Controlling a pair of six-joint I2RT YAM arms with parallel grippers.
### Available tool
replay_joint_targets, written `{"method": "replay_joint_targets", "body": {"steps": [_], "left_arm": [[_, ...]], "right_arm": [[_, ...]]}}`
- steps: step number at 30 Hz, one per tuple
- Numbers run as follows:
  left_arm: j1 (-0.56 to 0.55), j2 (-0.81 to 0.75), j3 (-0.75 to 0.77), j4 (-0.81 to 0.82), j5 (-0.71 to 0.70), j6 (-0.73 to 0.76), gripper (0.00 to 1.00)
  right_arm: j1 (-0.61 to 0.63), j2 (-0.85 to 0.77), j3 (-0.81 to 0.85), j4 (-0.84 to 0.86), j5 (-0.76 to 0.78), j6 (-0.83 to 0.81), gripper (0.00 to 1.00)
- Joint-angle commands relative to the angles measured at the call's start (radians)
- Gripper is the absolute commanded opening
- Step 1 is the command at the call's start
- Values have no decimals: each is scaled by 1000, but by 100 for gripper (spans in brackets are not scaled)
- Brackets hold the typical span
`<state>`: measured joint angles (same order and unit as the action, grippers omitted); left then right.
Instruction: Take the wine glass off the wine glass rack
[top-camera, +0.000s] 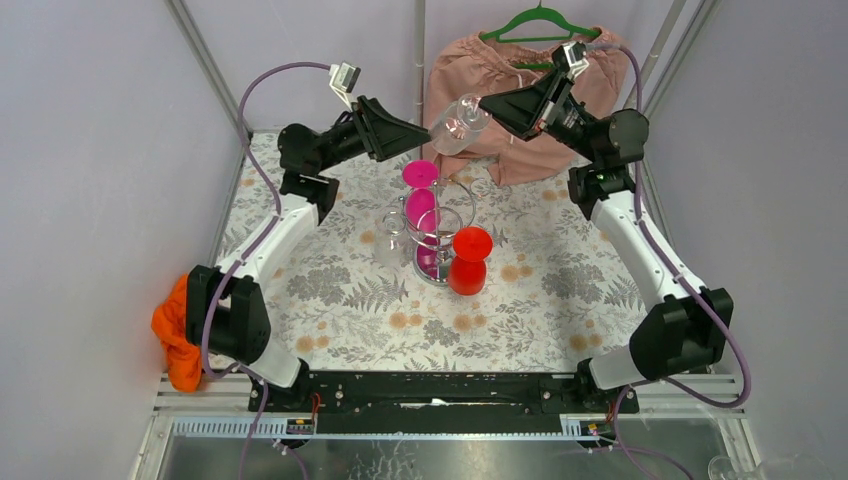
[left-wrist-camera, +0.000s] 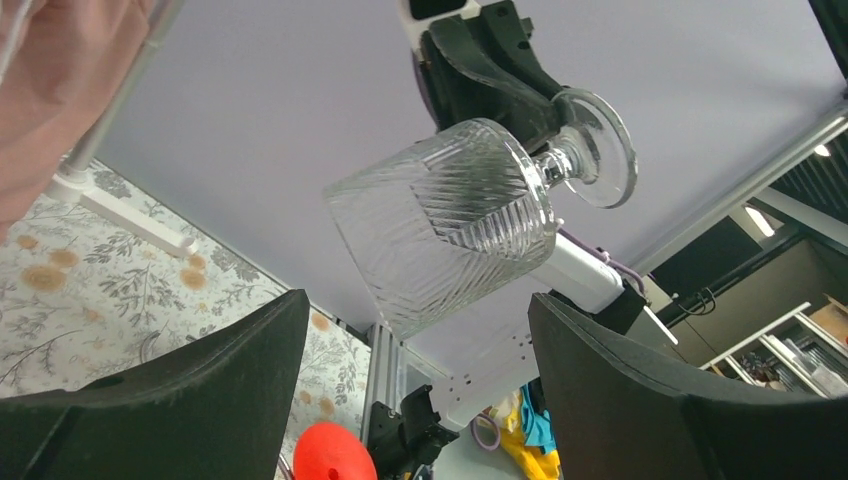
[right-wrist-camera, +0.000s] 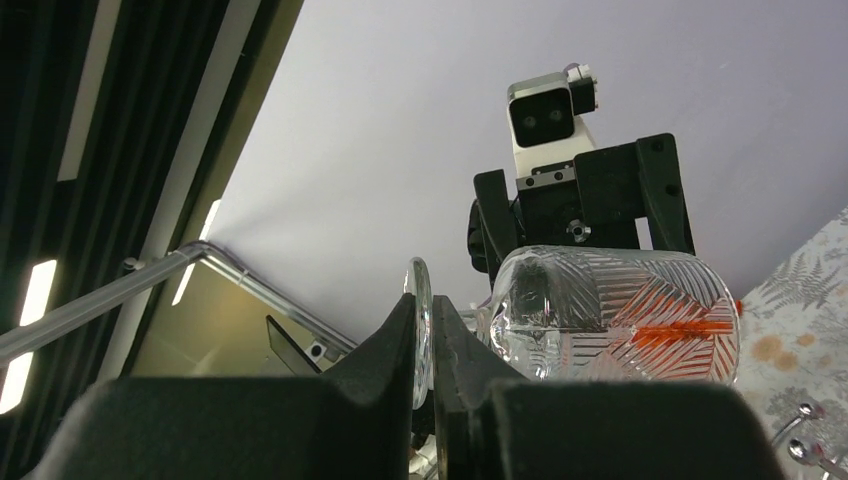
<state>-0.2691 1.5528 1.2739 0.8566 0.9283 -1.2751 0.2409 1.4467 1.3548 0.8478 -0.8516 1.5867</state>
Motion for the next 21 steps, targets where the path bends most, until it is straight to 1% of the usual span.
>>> {"method": "replay_joint_targets", "body": {"steps": [1,5,8,10,12,14,16,21], "left_arm": [[-16,-28,-26,152,2,-65,88],[-30,-45,-50,166,-7,-68,88],[-38,-51,-67,206,-12,-99,88],[-42,-59,-79,272,-16,-142,88],[-47,-67,-93,335,-28,-186,88],[-55,-78,-99,374,-37,-218,88],[-63,-93,-96,382,-43,-229,87],[-86,-140,-107,344,-70,-186,82]], "right_arm": [[23,21,22,241,50,100,0],[40,61,2,384,80,189,0],[52,79,-16,447,93,213,0],[56,99,-33,502,106,235,0],[59,126,-42,595,120,274,0],[61,155,-48,664,134,315,0],[65,180,-51,720,141,355,0],[91,225,-81,854,172,408,0]]}}
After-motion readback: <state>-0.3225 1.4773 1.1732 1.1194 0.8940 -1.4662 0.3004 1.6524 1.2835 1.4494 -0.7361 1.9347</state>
